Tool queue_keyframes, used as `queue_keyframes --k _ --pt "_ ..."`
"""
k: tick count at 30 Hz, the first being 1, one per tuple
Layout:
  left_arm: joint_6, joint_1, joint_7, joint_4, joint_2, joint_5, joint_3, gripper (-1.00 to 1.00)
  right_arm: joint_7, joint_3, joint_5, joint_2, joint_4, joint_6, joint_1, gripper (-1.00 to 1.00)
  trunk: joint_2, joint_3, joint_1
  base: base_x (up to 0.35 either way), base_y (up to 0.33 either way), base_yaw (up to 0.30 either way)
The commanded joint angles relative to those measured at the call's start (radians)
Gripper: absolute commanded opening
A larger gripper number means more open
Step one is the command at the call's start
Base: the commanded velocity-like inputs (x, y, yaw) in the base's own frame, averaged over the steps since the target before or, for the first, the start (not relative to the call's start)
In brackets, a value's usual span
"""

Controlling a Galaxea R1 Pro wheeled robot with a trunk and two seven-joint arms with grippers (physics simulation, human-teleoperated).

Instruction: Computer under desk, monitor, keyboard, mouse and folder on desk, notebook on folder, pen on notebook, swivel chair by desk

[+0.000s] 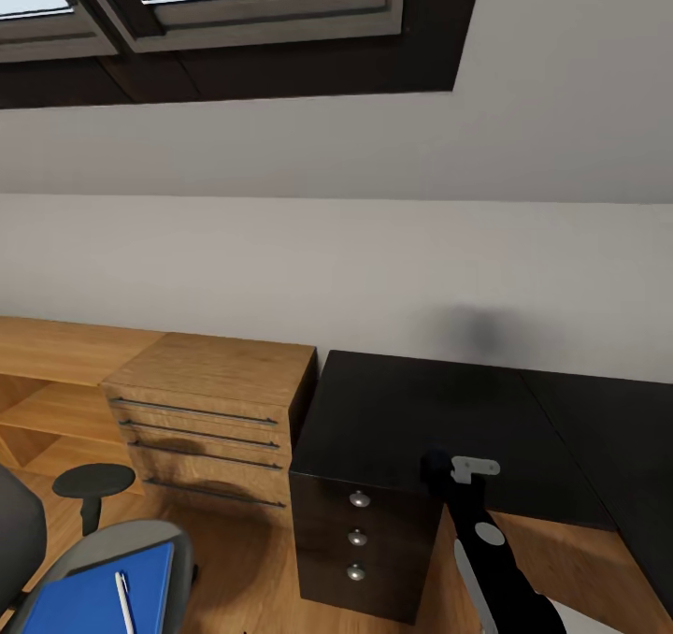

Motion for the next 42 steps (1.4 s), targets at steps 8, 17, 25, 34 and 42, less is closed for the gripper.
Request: queue_keyframes --k 8,17,25,34,42 --pt "-0.003 -0.001 0.002 0.001 0.0 0.008 -0.004 1.0 -0.004 -0.003 -0.001 0.001 -0.001 0.004 0.0 -1.0 -0.001 -0.001 0.0 0.03 0.0 0.0" --pt "-0.003 -0.001 0.002 0.001 0.0 0.009 -0.004 1.0 -0.004 -0.006 -0.001 0.001 0.014 0.005 0.0 -1.0 -0.001 -0.001 0.0 0.07 0.0 0.0" --pt "-0.003 -0.001 0.002 0.0 0.0 0.007 -0.004 1.0 -0.006 -0.006 -0.001 -0.009 0.052 0.003 0.0 -1.0 -0.001 -0.001 0.0 0.09 0.0 0.0" --pt "-0.003 -0.001 0.002 0.001 0.0 0.009 -0.004 1.0 -0.006 -0.008 -0.001 -0.016 0.059 0.002 0.0 -1.0 -0.001 -0.001 0.0 0.028 0.0 0.0" --pt "-0.003 -0.001 0.002 0.001 0.0 0.009 -0.004 1.0 -0.006 -0.008 -0.001 -0.016 0.082 0.002 -0.002 -1.0 -0.001 -0.001 0.0 0.001 0.0 0.0"
